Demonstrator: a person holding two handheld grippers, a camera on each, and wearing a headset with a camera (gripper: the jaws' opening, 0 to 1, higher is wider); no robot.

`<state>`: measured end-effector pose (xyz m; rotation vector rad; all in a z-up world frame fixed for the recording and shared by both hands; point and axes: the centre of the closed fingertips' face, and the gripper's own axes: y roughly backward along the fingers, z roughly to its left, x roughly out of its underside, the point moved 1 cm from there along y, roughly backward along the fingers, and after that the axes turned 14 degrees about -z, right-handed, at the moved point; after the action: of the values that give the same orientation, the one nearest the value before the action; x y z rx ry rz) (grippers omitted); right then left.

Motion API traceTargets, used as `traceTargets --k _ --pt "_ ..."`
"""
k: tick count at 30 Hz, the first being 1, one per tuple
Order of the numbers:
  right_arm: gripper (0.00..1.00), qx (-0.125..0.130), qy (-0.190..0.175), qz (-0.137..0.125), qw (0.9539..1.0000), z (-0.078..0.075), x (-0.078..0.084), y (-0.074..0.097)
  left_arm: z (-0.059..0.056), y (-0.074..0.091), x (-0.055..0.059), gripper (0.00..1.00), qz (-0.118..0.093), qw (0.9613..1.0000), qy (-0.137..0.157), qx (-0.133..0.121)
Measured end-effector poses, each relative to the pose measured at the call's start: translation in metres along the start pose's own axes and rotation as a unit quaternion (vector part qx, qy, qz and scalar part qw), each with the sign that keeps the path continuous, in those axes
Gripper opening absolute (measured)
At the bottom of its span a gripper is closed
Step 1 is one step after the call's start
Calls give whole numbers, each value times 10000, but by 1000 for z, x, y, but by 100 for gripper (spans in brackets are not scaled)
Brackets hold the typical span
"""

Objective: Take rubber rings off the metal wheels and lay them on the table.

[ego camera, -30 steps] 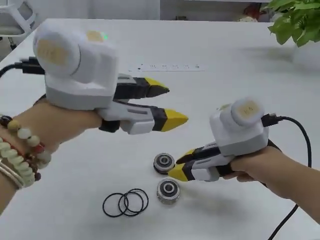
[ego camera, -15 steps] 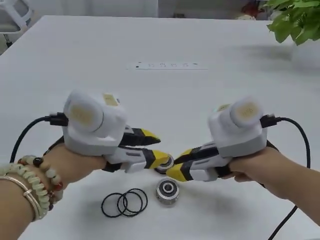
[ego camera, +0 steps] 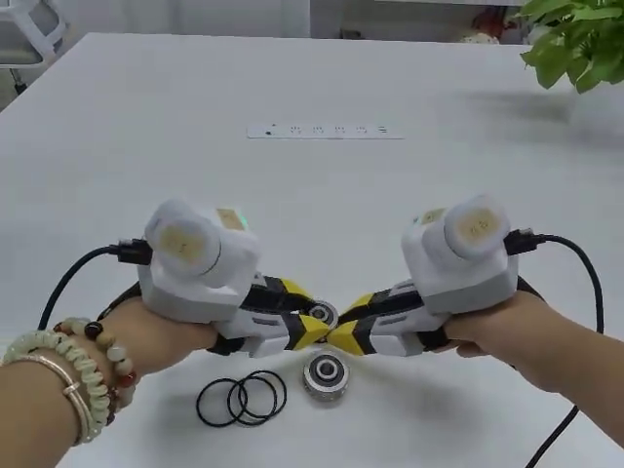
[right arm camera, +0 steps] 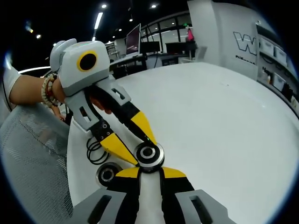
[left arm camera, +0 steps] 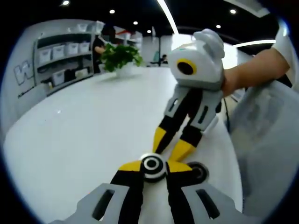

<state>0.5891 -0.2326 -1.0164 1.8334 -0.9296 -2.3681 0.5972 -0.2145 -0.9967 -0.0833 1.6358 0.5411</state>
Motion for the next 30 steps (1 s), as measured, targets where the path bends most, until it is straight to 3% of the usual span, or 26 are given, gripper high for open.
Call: traceTargets --k 4,10,14,19,22,30 --pt "12 -30 88 21 10000 0 0 0 4 0 0 15 -43 9997 157 -161" --pt "12 -32 173 42 9998 0 1 1 2 -1 0 14 -43 9998 65 -165" --pt "0 -45 306 12 9995 -2 1 3 1 0 0 14 -72 9998 94 -165" --pt "0 28 323 81 9994 -2 1 3 1 0 0 14 -123 9997 102 -200" --pt "0 229 -129 138 9996 -5 2 4 0 0 0 14 -126 9997 78 -204" --pt "0 403 -399 62 9984 -11 -1 6 0 1 0 13 -81 9997 -24 -237"
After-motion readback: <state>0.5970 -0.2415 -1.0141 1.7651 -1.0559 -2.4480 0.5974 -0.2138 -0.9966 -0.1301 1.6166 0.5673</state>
